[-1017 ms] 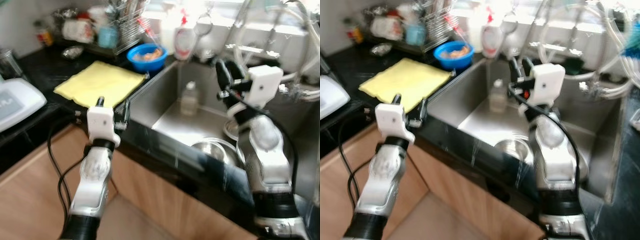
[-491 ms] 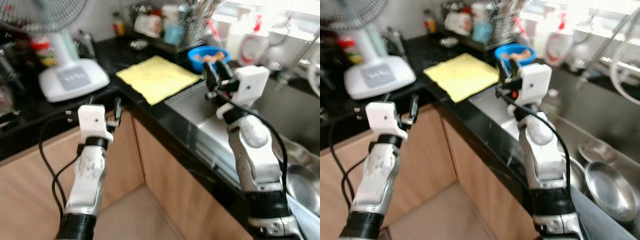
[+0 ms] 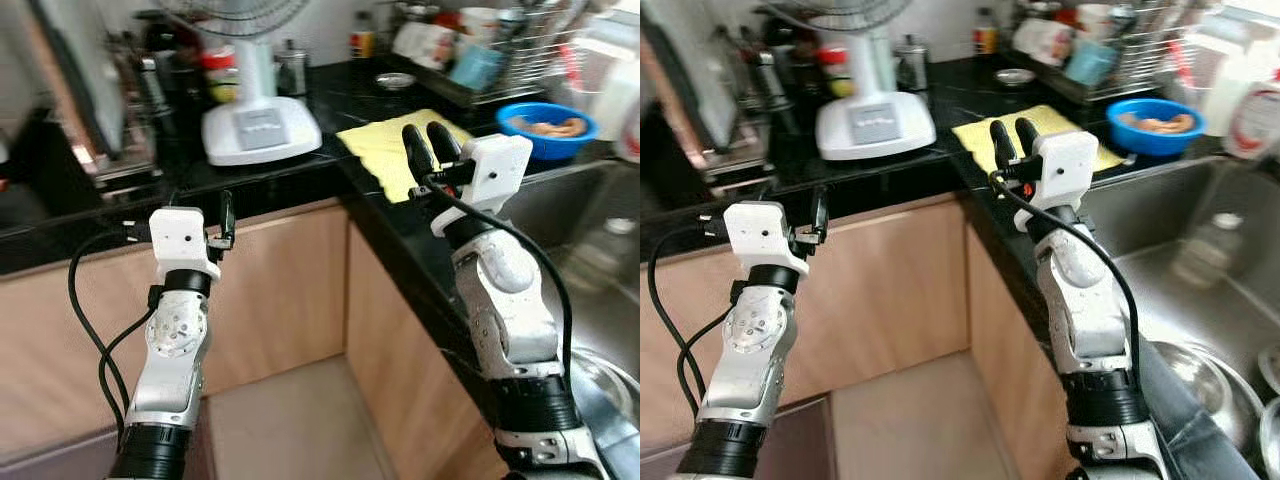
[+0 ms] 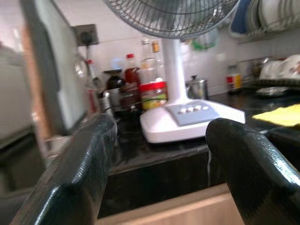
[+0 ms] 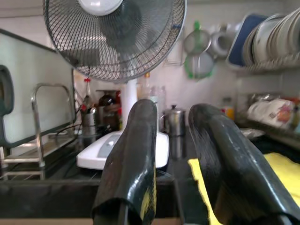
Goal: Kitchen organization
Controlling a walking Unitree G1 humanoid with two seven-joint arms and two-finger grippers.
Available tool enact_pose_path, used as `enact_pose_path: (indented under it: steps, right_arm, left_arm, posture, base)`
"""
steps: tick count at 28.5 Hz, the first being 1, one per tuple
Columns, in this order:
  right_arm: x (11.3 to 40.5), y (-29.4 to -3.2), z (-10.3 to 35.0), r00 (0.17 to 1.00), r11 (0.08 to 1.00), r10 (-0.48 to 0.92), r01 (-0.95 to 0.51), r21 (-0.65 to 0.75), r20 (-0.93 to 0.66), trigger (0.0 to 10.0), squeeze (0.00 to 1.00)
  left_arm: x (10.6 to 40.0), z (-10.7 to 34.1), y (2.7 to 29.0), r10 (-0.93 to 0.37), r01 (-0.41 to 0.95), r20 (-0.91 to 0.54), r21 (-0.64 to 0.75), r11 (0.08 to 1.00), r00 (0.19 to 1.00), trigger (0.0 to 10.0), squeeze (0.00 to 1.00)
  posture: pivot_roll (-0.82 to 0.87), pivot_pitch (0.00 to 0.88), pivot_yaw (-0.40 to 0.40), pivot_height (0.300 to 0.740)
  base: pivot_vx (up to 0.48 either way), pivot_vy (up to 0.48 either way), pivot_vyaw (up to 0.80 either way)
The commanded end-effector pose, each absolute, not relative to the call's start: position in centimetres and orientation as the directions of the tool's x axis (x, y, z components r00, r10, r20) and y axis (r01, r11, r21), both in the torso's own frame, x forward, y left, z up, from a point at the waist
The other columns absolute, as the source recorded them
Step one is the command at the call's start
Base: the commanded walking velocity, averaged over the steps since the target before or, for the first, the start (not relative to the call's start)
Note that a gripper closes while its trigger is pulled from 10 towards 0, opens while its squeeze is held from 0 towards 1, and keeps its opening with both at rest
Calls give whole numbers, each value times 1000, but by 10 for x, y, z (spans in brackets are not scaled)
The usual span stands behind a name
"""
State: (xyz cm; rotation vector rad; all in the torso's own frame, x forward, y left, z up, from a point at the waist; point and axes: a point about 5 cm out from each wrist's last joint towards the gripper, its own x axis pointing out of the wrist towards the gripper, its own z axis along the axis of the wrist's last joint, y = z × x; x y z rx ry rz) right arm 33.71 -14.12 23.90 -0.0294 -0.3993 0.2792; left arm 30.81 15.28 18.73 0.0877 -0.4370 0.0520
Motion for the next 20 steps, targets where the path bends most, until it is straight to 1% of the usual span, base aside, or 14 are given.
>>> enact_pose_path:
  steps: [1,9,12,20]
  right_arm:
    - [337,-136,243,873,957,286,-277,-79,395,10000,0]
    - [336,-136,243,870,957,285,-285,-63,403,10000,0]
    - [337,-139,241,873,956,265,-294,9,409,10000,0]
    - [336,-137,237,875,951,275,-309,21,399,10000,0]
  left_arm:
    - [308,192,158,52,-97,440,78,992,896,10000,0]
    - [308,193,159,58,-98,439,70,993,896,10000,0]
    - [307,192,158,57,-97,435,70,993,898,10000,0]
    - [307,193,159,57,-95,431,69,993,900,10000,0]
  posture:
    - [-56,0,47,740]
    - [-58,0,52,740]
    - [-58,0,54,740]
    - [-56,0,60,740]
  base:
    - [0,0,800]
    - [0,0,787]
    - [0,327,0]
    - [0,480,0]
